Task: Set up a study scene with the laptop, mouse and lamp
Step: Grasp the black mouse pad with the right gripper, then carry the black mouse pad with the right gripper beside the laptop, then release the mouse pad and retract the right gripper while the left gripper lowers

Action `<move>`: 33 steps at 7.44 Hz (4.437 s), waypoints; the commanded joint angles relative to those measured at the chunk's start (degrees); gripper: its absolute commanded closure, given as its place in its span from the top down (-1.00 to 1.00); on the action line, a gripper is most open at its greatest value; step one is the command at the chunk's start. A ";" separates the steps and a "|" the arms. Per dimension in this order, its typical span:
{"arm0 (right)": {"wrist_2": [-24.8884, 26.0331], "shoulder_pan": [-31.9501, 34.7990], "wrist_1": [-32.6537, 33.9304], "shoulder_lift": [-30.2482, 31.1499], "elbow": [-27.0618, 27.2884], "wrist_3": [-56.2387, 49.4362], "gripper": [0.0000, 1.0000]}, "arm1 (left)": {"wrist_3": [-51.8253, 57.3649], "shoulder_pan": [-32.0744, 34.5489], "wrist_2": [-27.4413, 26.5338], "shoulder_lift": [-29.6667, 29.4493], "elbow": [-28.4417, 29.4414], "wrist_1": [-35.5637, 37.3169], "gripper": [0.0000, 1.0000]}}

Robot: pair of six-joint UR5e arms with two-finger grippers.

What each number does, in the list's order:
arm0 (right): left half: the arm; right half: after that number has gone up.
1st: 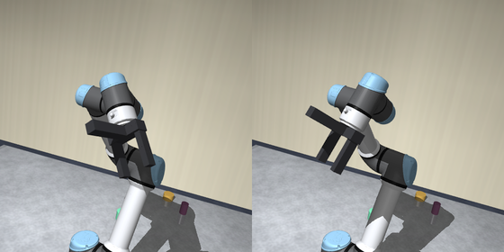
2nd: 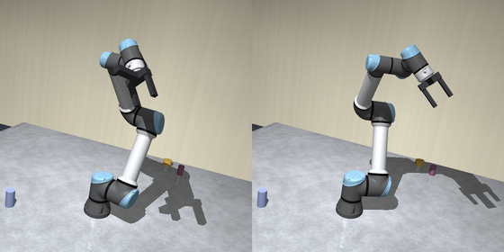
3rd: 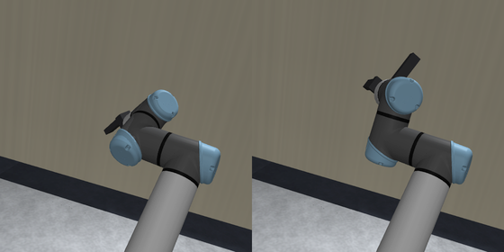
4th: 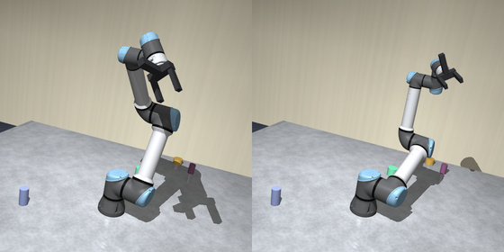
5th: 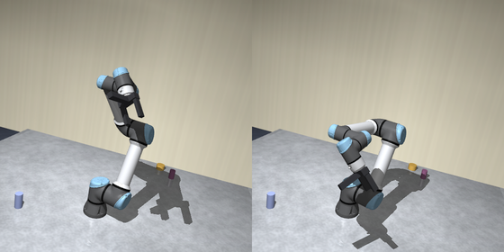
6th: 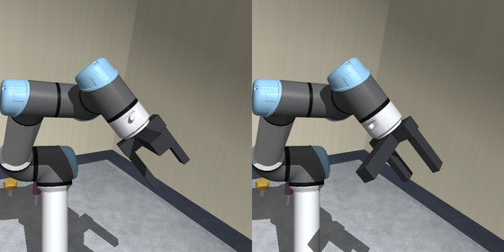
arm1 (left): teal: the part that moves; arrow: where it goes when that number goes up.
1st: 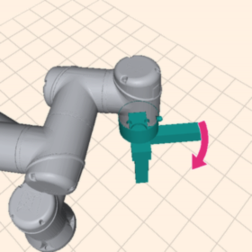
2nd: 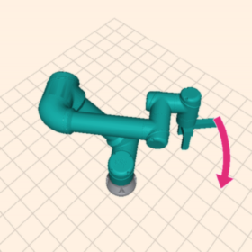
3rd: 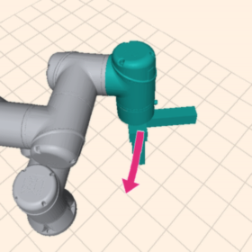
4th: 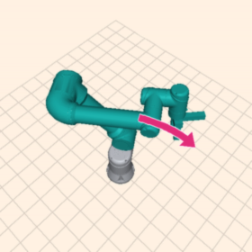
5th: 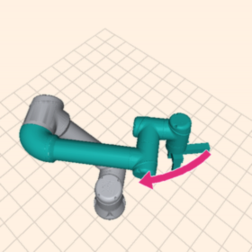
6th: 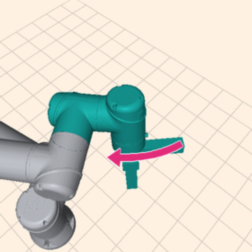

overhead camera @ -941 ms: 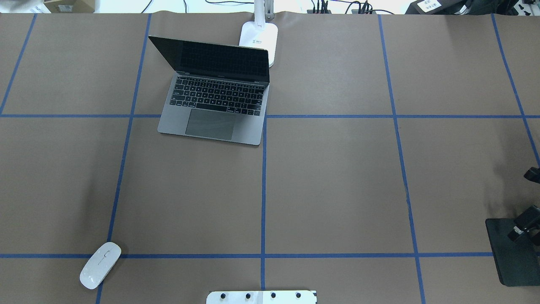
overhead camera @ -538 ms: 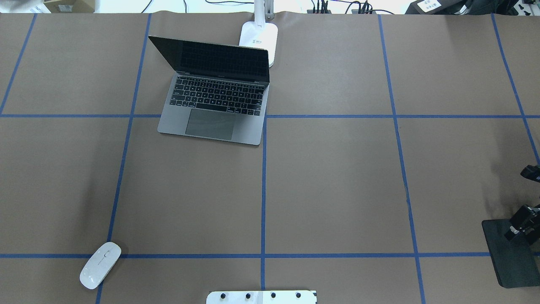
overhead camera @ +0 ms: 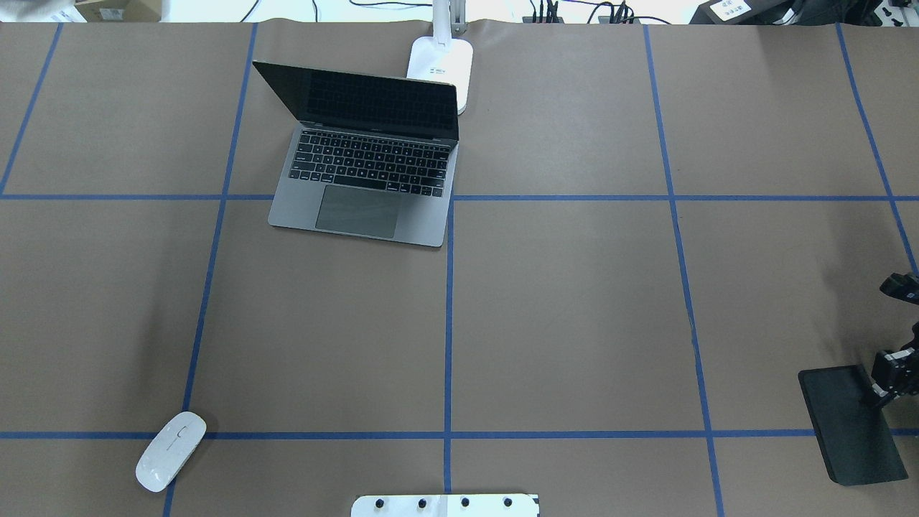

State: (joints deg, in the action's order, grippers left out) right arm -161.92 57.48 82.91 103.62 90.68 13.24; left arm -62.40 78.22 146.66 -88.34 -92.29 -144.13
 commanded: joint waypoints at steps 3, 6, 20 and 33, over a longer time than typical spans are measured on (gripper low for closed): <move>3.61 4.30 0.15 -1.49 11.94 9.06 -1.00 | 3.78 0.01 0.56 -0.25 1.14 0.34 0.98; 11.00 7.46 0.32 -6.99 18.83 19.07 -1.00 | 4.13 0.01 0.56 -0.25 1.32 0.34 0.98; 47.84 -12.04 17.73 -51.39 16.65 59.97 -1.00 | 4.57 0.10 0.47 -0.16 1.23 0.25 0.98; 50.58 -12.83 18.17 -36.16 17.33 38.67 1.00 | -2.55 -11.99 -2.34 -0.42 -3.69 5.61 1.00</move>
State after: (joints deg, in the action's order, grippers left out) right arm -109.47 44.31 100.98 63.22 107.05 57.95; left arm -64.65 71.16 144.59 -88.65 -94.77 -138.66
